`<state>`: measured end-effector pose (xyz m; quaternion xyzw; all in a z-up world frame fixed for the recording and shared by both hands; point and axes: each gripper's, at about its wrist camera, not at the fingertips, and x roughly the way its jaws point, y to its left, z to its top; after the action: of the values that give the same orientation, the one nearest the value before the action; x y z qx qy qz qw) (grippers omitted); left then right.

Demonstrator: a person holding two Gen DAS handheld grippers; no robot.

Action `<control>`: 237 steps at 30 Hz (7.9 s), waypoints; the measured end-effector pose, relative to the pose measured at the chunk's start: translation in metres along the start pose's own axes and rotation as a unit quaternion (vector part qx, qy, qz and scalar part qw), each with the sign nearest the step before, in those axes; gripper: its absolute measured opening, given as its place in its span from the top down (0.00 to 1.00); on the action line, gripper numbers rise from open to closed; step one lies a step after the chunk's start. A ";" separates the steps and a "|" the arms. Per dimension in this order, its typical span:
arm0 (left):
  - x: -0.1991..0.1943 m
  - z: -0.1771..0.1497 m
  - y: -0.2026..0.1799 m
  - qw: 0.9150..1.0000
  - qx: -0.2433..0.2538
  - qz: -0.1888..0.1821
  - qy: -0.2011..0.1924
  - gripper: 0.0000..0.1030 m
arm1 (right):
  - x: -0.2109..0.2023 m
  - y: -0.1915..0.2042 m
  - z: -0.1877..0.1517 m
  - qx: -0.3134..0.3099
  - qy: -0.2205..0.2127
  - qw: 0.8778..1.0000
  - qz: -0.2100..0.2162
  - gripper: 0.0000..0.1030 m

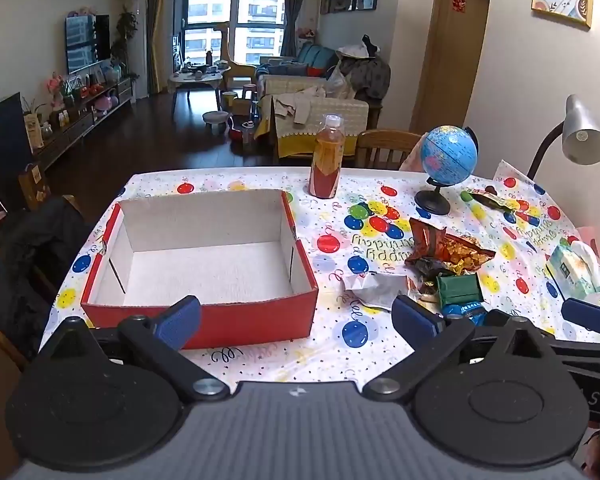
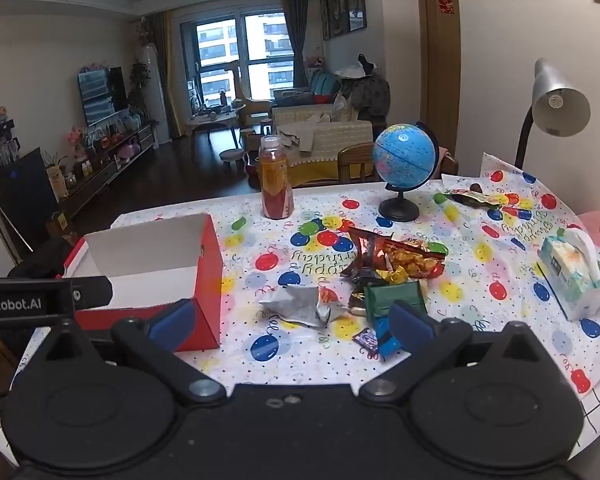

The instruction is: Organize snacks

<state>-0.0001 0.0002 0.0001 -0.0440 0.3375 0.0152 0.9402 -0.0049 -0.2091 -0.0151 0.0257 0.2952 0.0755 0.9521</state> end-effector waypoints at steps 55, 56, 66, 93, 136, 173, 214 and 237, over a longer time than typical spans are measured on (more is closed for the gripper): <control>-0.022 -0.015 -0.001 1.000 0.005 0.005 -0.013 0.01 | -0.014 0.008 -0.005 -0.008 -0.004 1.000 0.000 0.03; -0.022 -0.015 -0.001 1.000 0.004 0.005 -0.013 0.01 | -0.014 0.008 -0.005 -0.007 -0.004 1.000 0.000 0.03; -0.022 -0.014 0.001 1.000 0.004 0.005 -0.013 0.01 | -0.014 0.011 -0.005 -0.009 -0.006 1.000 -0.002 0.03; -0.012 -0.007 0.006 0.999 0.027 -0.036 -0.010 0.01 | -0.021 0.023 -0.009 -0.001 -0.014 0.999 -0.037 0.03; 0.316 0.049 -0.106 0.934 -0.191 0.070 0.293 0.06 | 0.223 -0.161 -0.024 -0.011 0.184 0.983 0.006 0.09; 0.298 0.016 -0.108 0.941 -0.154 -0.006 0.300 0.83 | 0.194 -0.169 -0.034 0.053 0.208 0.976 0.031 0.47; 0.181 0.091 0.146 0.972 -0.116 0.046 0.199 0.83 | 0.208 0.130 0.061 -0.128 0.168 0.964 0.163 0.47; 0.270 0.055 0.177 0.946 -0.097 0.064 0.303 0.82 | 0.285 0.184 0.016 -0.183 0.278 0.930 0.158 0.41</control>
<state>0.2321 0.1815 -0.1422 -0.1157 0.6056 0.0938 0.7817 0.2126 0.0175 -0.1439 -0.1248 0.5210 0.2817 0.7960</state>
